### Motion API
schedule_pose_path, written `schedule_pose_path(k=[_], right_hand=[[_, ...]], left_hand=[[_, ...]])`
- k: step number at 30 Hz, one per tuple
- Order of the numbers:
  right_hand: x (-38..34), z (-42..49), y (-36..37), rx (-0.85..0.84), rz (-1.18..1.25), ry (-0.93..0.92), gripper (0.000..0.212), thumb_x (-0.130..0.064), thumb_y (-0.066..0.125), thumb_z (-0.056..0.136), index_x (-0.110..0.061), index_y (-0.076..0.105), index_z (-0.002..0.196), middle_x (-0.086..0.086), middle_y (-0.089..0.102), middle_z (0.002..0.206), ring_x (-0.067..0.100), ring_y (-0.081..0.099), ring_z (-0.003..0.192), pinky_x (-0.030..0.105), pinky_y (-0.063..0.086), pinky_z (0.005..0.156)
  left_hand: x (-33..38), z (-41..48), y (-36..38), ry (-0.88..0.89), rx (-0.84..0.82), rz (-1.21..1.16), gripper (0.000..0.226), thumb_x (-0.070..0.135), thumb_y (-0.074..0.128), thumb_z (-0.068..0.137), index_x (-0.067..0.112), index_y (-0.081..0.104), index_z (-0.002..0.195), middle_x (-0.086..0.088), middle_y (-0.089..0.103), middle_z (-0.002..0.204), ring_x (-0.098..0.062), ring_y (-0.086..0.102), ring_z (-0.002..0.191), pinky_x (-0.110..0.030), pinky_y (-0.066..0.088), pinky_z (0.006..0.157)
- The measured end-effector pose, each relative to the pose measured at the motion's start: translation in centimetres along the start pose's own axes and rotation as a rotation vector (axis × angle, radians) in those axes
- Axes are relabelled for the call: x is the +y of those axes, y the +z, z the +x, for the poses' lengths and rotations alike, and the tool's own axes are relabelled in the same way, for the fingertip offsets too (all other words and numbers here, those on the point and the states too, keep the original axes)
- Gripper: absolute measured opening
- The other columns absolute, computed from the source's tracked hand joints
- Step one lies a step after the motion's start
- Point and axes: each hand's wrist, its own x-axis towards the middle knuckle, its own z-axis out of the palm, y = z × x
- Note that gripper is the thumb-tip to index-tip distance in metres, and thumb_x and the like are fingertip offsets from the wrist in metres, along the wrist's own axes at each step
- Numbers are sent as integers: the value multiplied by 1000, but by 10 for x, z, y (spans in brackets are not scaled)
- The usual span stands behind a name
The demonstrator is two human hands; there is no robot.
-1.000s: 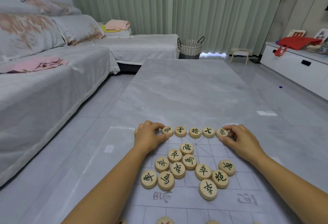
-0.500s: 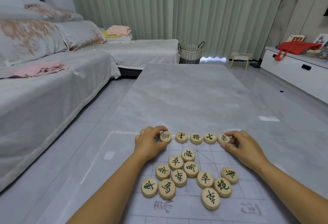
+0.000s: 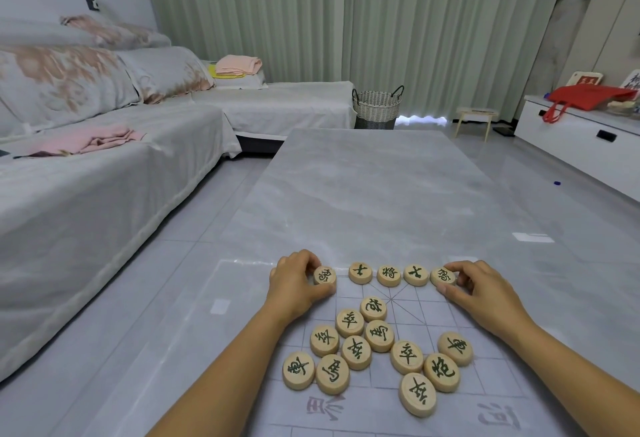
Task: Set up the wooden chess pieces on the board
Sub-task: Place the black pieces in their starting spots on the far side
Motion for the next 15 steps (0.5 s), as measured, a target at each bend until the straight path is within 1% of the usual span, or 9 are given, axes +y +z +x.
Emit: schedule_pose_path(k=[2,4,6,7,9,10,12,15], right_hand=[[0,0,0,-2,0,1,35,-40,65,81,-23,60,112,-7,52,86,16,52,85,34,44,78],[0,0,0,-4,-4,4,36,-40,65,81,-24,59,112,-6,52,87,16,52,85,34,44,79],[0,0,0,-8,-1,12,36,-40,65,81,-24,59,112,-7,52,87,15,52,85,34,45,80],[0,0,0,-8,0,12,36,-41,65,81,-24,59,112,-7,52,87,15,52,86,35,45,80],[0,0,0,-6,1,10,36,-41,65,80,-24,59,112,-7,52,87,16,52,86,35,45,80],[0,0,-1,-7,1,10,36,-41,65,81,-24,59,112,-7,52,87,15,52,86,34,44,80],[-1,0,-1,-9,1,11,35,-42,64,81,-25,59,111,-8,51,86,15,51,86,33,43,80],[-1,0,-1,-9,-1,9,36,-42,63,81,-25,58,112,-8,51,87,15,51,87,33,43,80]], left_hand=[[2,2,4,-20,32,89,40,44,75,68,24,49,91,7,48,94,-15,40,95,-29,35,82],[6,4,5,-25,47,128,49,50,75,65,23,52,99,8,46,96,-15,42,98,-28,33,84],[3,6,2,-28,-17,85,54,48,74,67,26,54,112,8,47,99,-15,42,105,-30,34,93],[-1,7,-1,-31,-70,33,52,43,74,70,28,55,116,8,48,100,-15,43,108,-30,35,97],[-9,10,-4,-33,-150,-100,45,35,74,74,28,59,116,5,51,103,-18,46,112,-36,38,103],[-11,11,-4,-32,-155,-130,43,33,74,75,27,61,115,4,52,103,-20,48,113,-38,39,103],[-9,12,0,-38,-99,-80,40,35,71,77,27,61,114,5,52,99,-20,49,110,-37,40,100],[-1,11,5,-28,5,40,39,42,67,79,30,60,115,7,50,94,-18,47,106,-31,35,93]])
